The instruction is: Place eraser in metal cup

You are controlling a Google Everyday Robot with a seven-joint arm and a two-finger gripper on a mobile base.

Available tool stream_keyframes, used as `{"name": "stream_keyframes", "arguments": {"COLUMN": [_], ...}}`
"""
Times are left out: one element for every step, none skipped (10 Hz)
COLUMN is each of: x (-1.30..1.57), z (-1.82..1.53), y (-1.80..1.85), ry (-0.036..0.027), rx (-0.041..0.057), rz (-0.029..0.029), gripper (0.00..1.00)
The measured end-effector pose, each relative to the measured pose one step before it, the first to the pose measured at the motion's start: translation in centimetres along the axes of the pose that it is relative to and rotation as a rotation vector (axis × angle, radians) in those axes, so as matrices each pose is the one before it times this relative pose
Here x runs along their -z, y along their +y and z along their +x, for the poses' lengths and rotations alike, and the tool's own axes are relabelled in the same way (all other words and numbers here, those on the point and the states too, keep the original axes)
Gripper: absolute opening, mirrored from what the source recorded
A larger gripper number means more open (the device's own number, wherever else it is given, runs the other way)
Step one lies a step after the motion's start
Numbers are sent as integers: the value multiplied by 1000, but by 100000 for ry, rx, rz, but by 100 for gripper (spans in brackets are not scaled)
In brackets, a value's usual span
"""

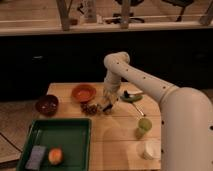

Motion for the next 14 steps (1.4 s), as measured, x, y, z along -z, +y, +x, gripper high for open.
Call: {"name": "stream_keyframes", "arguments": {"x": [-65,-66,20,-64,-10,-46,-62,-11,8,7,130,183,70,153], "z": [4,-2,7,51,5,16,25,81,22,5,51,77,-61,-8], "y": [-12,-101,-59,-30,-130,-33,73,72,44,181,129,16,-47,0], "ry": [-127,-148,-32,-87,-100,-151,-209,-173,23,158,246,410,151,157], "rx": [-49,151,144,156,249,264,127,32,137,162,104,662,738,581], "rz": [14,241,101,-14,189,-208,-388,-201,-35,-104,258,1811,967,1080], "gripper": [80,80,80,80,80,80,80,80,80,80,80,80,80,80]}}
